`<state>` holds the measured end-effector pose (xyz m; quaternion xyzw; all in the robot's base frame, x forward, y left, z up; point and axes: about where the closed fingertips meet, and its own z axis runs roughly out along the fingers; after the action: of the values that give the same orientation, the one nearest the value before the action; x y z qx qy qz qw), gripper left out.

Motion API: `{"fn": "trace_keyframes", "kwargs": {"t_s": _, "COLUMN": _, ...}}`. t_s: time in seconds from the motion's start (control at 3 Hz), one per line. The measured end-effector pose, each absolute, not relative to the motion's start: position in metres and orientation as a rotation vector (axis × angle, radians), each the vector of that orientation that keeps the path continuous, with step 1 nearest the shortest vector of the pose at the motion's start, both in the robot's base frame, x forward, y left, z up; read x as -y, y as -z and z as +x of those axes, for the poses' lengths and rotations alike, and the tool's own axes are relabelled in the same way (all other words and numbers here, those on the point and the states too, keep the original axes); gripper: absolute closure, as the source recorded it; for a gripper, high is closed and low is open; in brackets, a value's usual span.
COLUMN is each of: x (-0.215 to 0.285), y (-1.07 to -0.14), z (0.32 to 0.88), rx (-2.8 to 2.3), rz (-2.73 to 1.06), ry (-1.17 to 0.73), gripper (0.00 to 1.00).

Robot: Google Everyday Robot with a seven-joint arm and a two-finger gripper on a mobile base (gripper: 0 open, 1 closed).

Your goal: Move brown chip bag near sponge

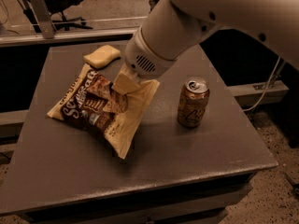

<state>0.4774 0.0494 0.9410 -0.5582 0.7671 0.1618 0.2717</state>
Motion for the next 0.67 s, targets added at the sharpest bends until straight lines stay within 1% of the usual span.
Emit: {"fn": "trace_keyframes", "kwargs": {"t_s": 0.67, "x": -0.002, "y": -0.959, "z": 0.553, "rx": -2.161, "rz": -1.270, "ry": -0.280, "gripper": 1.00}}
